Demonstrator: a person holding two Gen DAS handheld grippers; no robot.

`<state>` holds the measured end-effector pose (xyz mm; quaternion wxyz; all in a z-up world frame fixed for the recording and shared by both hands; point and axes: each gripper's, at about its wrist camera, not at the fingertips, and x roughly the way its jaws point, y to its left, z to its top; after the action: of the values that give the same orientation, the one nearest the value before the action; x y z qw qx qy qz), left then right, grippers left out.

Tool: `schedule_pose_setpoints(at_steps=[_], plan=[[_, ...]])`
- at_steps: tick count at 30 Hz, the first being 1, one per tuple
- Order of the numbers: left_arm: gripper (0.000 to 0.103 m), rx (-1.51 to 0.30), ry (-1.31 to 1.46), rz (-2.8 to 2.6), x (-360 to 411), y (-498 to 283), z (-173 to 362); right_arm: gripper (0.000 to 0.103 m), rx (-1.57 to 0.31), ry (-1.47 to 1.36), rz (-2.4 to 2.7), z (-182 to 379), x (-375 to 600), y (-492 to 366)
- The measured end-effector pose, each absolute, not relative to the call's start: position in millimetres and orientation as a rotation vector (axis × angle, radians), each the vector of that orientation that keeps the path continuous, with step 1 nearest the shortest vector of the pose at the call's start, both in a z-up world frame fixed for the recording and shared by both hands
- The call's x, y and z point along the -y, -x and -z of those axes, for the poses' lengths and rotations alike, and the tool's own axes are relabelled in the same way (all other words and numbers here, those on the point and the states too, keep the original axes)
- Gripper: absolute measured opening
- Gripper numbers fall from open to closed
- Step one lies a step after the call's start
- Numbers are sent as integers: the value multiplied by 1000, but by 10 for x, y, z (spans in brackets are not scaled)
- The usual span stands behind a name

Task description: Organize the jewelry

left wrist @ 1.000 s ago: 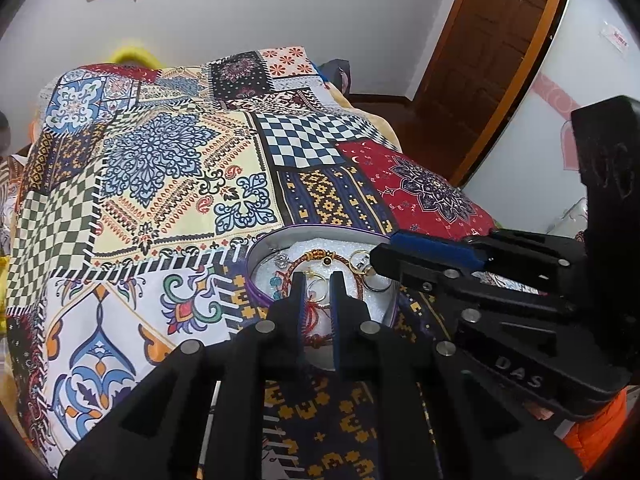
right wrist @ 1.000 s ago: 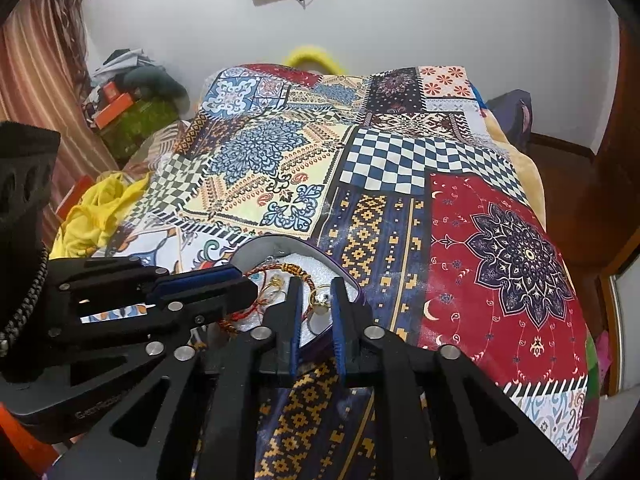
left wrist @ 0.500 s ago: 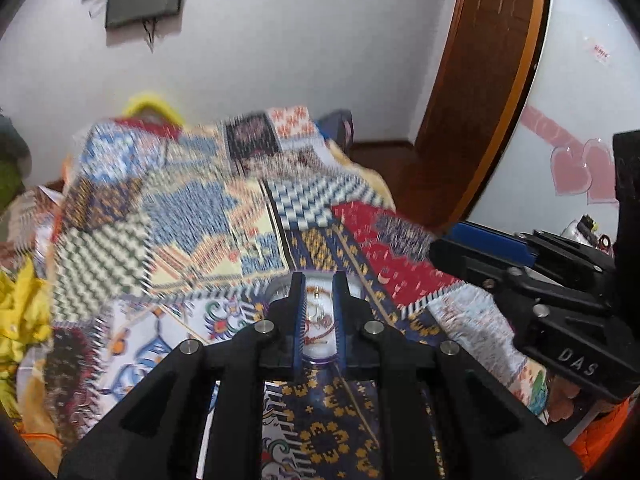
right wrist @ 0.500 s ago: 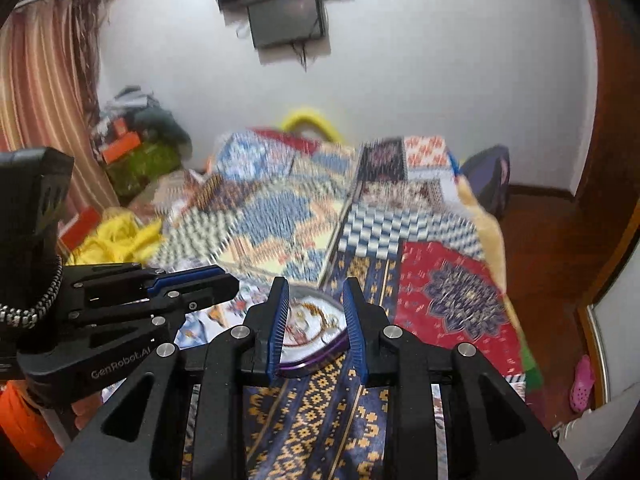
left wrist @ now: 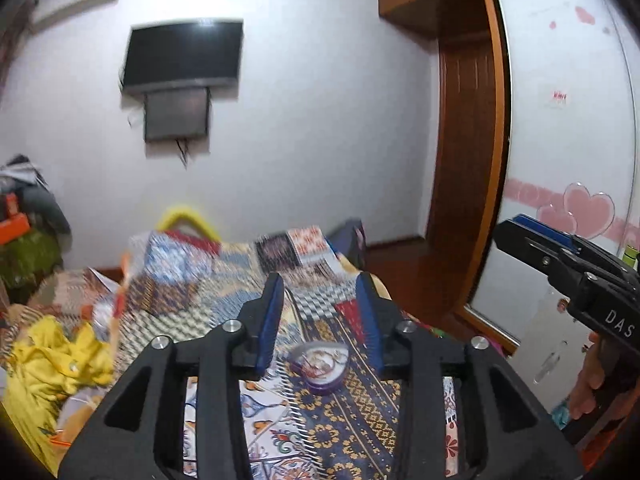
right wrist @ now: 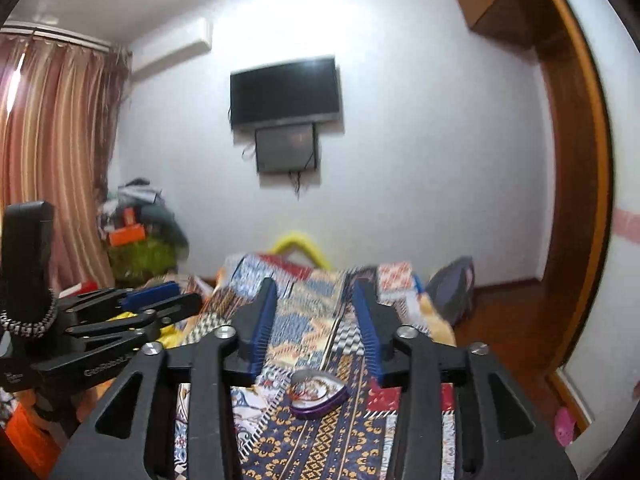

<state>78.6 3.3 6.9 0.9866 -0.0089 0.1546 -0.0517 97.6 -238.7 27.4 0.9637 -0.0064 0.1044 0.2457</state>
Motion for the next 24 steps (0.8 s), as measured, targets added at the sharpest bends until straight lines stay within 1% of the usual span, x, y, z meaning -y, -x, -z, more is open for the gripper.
schedule_pose_setpoints(at_steps=[2, 3, 4, 5, 7, 10, 11, 12, 13, 24], plan=[[50, -259, 8, 77, -24, -598, -141, 46, -180, 10, -483, -300, 2404, -870], [58, -239, 5, 67, -23, -534, -167, 49, -164, 9, -476, -320, 2411, -801], [62, -218, 4, 63, -22, -458, -195, 56, -153, 8, -469, -328, 2411, -768], [69, -203, 4, 63, -23, -397, -217, 60, -139, 7, -457, -339, 2407, -723], [81, -180, 10, 52, -31, -318, -245, 79, -117, 11, -432, -340, 2393, -678], [90, -154, 21, 32, -32, -249, -256, 92, -78, 21, -392, -340, 2353, -615], [91, -149, 23, 28, -33, -232, -254, 94, -72, 23, -383, -339, 2339, -602], [92, -145, 22, 23, -28, -218, -251, 100, -67, 25, -372, -341, 2331, -588], [93, -142, 19, 17, -23, -212, -248, 103, -61, 26, -361, -340, 2321, -581], [95, -145, 5, 8, 33, -124, -203, 103, -91, 26, -368, -281, 2327, -525]])
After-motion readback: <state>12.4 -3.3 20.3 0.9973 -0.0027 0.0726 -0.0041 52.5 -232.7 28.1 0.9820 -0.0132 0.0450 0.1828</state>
